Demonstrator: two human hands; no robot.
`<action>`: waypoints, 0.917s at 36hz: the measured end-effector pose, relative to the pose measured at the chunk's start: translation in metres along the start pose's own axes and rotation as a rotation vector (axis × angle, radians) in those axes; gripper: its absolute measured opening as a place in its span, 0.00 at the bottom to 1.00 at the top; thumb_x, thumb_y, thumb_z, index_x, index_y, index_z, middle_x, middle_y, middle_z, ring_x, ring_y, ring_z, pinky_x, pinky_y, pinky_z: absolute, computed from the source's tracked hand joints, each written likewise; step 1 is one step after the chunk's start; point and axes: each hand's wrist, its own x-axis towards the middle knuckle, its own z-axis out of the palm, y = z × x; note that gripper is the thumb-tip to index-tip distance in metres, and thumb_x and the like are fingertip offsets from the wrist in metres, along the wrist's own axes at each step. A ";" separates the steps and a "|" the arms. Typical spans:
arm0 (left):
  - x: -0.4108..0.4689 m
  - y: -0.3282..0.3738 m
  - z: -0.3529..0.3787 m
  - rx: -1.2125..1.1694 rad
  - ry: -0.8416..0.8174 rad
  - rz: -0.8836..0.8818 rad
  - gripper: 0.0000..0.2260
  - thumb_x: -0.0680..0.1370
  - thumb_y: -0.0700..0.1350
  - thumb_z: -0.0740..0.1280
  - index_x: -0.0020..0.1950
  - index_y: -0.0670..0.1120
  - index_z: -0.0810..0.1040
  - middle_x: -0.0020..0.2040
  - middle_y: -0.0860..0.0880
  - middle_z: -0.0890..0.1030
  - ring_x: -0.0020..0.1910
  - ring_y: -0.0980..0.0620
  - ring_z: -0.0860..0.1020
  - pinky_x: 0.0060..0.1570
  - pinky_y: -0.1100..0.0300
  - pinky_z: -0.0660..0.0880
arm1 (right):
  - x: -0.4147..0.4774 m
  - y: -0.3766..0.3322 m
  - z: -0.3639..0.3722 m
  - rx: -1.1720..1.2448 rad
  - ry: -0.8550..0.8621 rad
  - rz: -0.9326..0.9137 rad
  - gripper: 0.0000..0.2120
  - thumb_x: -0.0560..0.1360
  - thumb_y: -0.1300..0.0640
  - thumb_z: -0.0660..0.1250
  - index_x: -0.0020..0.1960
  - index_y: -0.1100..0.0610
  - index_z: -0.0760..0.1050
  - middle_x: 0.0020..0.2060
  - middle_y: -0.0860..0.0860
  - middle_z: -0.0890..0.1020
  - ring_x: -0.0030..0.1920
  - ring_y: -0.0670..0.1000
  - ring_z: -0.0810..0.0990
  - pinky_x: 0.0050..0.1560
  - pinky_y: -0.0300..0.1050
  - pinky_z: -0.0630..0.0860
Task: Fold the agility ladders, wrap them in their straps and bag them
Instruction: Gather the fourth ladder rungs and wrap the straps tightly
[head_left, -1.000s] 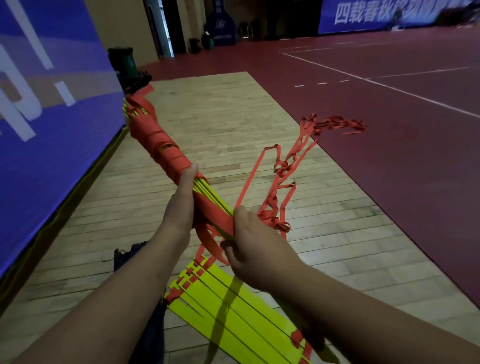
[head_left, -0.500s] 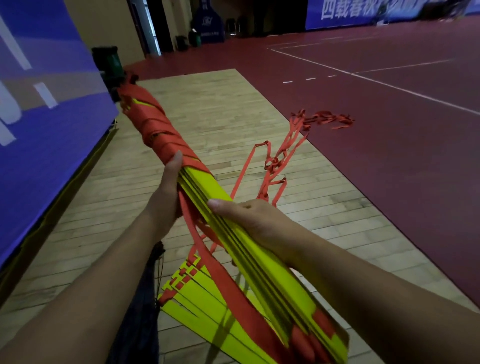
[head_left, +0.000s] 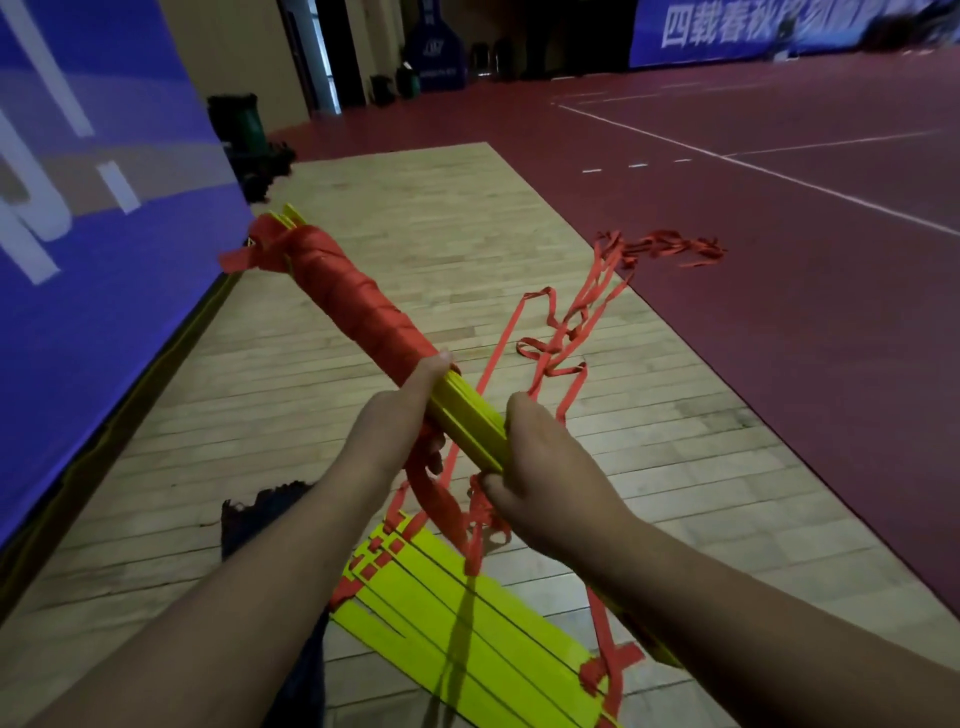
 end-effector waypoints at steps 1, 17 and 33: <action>0.000 0.000 0.000 -0.032 0.019 -0.002 0.29 0.74 0.70 0.61 0.35 0.43 0.77 0.27 0.47 0.77 0.27 0.47 0.77 0.43 0.52 0.76 | -0.002 -0.003 0.002 0.000 0.002 -0.010 0.16 0.77 0.57 0.68 0.51 0.51 0.59 0.47 0.49 0.69 0.47 0.51 0.70 0.43 0.46 0.65; -0.002 0.010 -0.011 -0.557 -0.179 0.182 0.19 0.71 0.61 0.60 0.42 0.46 0.79 0.33 0.50 0.80 0.34 0.52 0.80 0.40 0.58 0.77 | 0.001 0.007 -0.022 0.823 -0.569 0.290 0.32 0.76 0.31 0.60 0.60 0.59 0.78 0.52 0.57 0.84 0.52 0.57 0.84 0.51 0.52 0.83; 0.019 -0.001 -0.038 0.024 -0.317 -0.008 0.49 0.60 0.85 0.56 0.52 0.41 0.83 0.43 0.42 0.85 0.43 0.42 0.84 0.54 0.47 0.79 | 0.003 -0.005 -0.038 0.721 -0.374 0.180 0.07 0.73 0.59 0.75 0.46 0.62 0.81 0.36 0.60 0.85 0.36 0.61 0.85 0.45 0.60 0.84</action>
